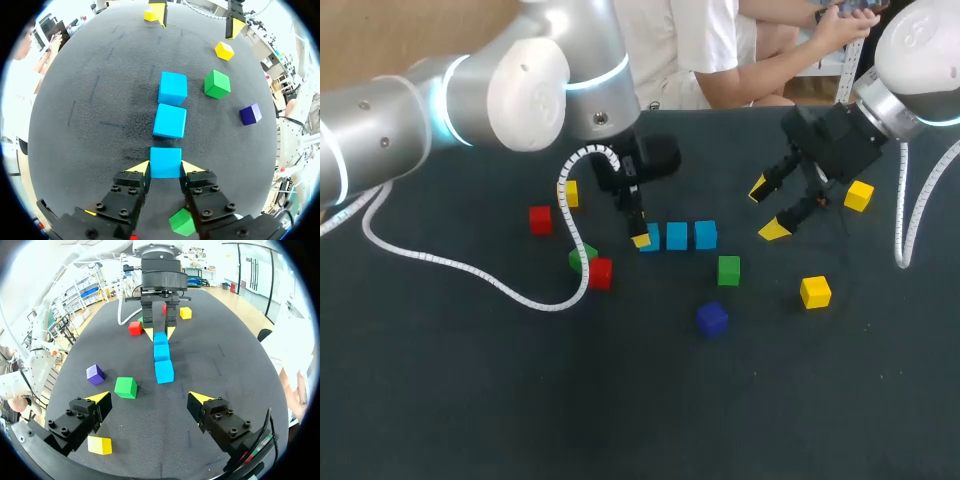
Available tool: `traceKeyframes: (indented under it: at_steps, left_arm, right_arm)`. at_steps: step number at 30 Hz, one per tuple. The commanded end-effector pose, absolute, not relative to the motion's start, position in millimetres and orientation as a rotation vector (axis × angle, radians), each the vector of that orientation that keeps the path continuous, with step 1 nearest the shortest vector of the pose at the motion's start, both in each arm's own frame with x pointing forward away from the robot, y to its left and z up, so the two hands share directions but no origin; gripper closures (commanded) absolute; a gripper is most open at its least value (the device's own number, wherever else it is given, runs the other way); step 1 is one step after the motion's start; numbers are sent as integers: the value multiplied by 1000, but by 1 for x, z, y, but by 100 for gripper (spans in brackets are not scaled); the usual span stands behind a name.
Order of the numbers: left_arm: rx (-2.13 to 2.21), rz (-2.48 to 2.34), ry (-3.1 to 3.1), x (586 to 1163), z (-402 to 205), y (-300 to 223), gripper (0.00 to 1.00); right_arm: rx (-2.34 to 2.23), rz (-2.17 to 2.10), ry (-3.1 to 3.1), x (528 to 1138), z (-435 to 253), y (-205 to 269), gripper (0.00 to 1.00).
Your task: Place the blue cubes, place green cubes on the blue cubes, place the yellow cubes on the green cubes, then place the red cubes on the yellow cubes, and place purple cube on the red cubes.
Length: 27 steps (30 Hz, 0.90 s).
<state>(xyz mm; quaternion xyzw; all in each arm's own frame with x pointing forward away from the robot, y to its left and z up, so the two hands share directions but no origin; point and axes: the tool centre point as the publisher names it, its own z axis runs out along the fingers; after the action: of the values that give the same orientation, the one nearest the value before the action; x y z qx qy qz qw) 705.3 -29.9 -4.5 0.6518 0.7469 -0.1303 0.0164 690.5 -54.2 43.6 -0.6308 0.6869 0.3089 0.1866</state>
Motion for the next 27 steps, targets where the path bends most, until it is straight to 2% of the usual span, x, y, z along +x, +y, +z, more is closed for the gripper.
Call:
traceKeyframes:
  at_steps: [1,2,27]
  left_arm:
    - [2018,-407,2331,706,-7,-31,55]
    - [2018,-408,2331,706,-6,-31,0]
    - [1897,-495,2181,684,23,-21,0]
  right_arm:
    - [-1776,870,1932,690,43,-54,0]
    - [-1776,870,1932,690,43,-54,0]
    - [-1776,870,1932,690,43,-54,0]
